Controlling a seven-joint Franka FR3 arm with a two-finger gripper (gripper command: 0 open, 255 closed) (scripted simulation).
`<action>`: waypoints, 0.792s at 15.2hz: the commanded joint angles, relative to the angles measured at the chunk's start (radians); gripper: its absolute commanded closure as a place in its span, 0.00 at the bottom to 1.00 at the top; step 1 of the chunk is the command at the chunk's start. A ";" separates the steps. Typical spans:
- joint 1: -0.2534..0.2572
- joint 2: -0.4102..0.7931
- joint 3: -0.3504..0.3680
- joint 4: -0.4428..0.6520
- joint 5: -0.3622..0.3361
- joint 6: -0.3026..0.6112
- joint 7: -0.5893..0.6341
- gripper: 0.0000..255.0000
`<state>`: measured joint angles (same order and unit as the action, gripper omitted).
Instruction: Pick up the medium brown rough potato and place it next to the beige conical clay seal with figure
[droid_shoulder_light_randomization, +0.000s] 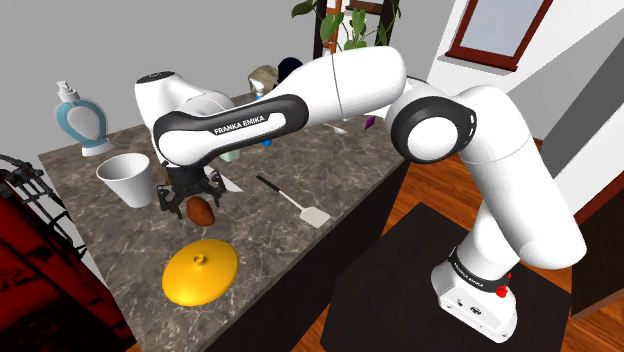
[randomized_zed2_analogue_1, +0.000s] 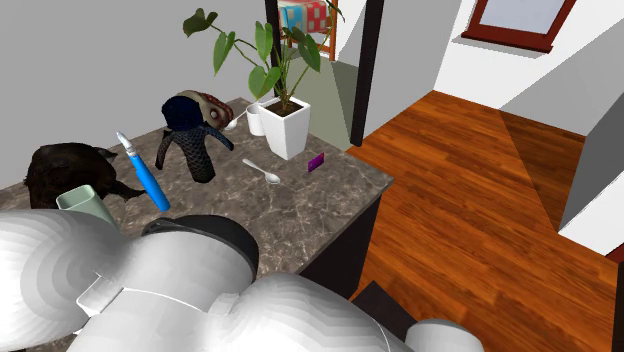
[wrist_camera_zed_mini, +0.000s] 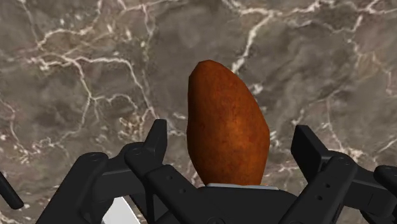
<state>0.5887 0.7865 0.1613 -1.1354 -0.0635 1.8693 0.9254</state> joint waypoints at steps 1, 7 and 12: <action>0.000 0.000 0.000 0.000 0.000 0.000 0.000 0.00; 0.003 -0.008 0.001 0.115 0.002 -0.122 -0.003 0.00; 0.003 -0.007 0.001 0.115 0.002 -0.122 -0.003 0.00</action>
<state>0.5920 0.7791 0.1624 -1.0200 -0.0614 1.7470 0.9224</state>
